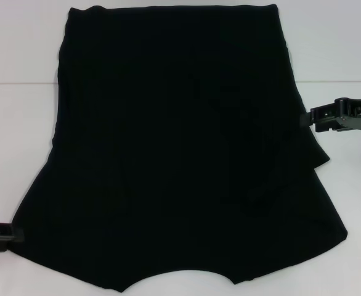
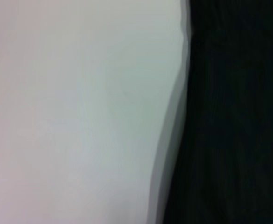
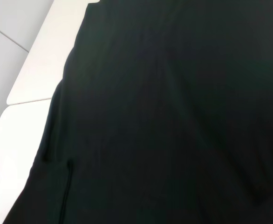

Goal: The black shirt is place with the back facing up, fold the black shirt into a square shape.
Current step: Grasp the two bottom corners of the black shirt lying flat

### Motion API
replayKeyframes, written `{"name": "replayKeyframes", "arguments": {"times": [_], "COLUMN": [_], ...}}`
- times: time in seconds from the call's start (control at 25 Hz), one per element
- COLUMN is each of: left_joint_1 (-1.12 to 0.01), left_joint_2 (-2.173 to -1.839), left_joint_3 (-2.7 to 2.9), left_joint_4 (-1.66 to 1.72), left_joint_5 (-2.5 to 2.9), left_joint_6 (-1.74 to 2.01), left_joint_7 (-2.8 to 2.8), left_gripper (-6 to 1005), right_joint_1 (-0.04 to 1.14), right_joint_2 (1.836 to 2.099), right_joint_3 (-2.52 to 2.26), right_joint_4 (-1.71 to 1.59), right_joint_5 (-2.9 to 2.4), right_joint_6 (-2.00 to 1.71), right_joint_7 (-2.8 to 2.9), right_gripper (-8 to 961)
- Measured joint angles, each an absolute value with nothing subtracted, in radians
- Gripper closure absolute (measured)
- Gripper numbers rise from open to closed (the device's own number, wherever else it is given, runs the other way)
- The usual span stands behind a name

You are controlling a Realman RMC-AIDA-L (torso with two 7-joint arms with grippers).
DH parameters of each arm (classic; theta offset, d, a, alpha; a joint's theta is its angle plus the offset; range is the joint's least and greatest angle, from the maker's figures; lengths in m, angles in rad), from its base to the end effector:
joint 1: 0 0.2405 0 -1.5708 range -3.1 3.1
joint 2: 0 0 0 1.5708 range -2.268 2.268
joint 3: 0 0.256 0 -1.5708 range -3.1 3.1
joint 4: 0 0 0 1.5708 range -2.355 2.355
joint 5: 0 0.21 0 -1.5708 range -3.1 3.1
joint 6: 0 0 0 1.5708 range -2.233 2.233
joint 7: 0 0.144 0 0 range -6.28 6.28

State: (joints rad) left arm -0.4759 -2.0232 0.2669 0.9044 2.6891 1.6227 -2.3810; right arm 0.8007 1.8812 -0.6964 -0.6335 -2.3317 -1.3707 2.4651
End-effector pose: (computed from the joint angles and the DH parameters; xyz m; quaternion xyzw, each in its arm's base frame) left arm -0.3719 0.2834 0.0833 -0.6711 -0.7122 -0.0867 0.1868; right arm 0.2465 0.4247 0.0694 -0.7885 0.5801 0.1166 0.1677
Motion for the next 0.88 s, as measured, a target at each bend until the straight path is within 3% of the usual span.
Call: {"name": "replayKeyframes", "arguments": {"times": [0.56,0.88], "left_joint_1": [-0.529,-0.505], "left_joint_2": [-2.035,-2.027], "left_joint_3": [0.279,0.254], "left_joint_4": [0.85,0.919], "left_joint_5": [2.678,2.677], "left_joint_6": [1.614,1.667], "left_joint_7": [-2.371,-2.381], "left_gripper": [428,428], "right_joint_1": [0.787,0.785], "right_joint_2": [1.882,1.882], "right_joint_3": [-0.696,-0.687], "right_joint_4": [-0.633,-0.633], "right_joint_5": [-2.331,-2.33], "right_joint_6": [-1.378,-1.379], "right_joint_7": [2.462,2.456], "right_gripper": [417,417]}}
